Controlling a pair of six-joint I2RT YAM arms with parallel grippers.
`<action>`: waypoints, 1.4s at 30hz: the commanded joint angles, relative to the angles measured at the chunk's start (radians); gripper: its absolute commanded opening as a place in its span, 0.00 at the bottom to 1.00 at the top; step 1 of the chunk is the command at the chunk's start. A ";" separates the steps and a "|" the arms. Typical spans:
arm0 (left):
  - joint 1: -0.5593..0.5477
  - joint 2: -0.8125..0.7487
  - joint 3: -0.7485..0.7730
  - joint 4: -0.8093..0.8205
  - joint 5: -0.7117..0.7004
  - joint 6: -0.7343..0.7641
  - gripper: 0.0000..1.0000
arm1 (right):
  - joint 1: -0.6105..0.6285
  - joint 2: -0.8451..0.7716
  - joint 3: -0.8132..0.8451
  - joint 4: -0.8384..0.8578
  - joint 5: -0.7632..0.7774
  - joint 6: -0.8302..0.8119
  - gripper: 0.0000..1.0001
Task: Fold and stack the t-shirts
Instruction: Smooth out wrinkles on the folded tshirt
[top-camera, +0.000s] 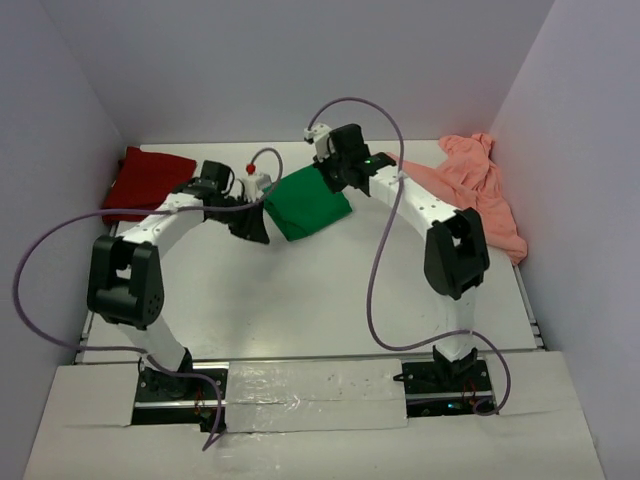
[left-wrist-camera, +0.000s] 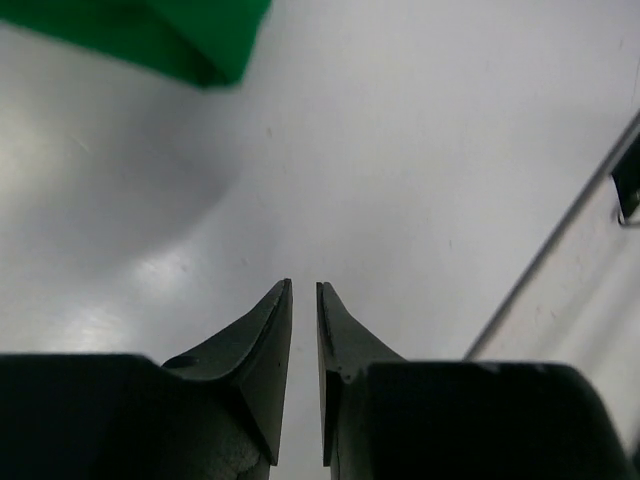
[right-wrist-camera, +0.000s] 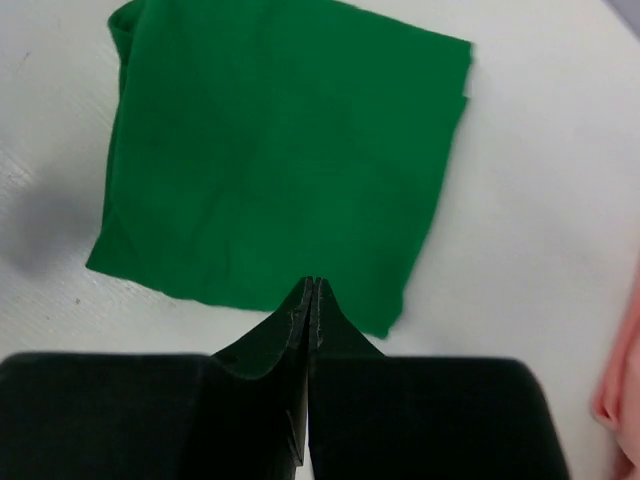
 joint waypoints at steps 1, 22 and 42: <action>-0.002 0.039 -0.003 -0.146 0.148 0.103 0.24 | 0.035 0.084 0.116 -0.070 -0.066 -0.017 0.00; -0.059 0.104 -0.059 0.102 0.139 0.037 0.15 | 0.049 0.158 0.067 -0.039 -0.145 -0.061 0.00; -0.113 -0.142 -0.164 0.344 -0.327 -0.092 0.26 | -0.027 0.618 0.501 -0.558 -0.427 0.218 0.00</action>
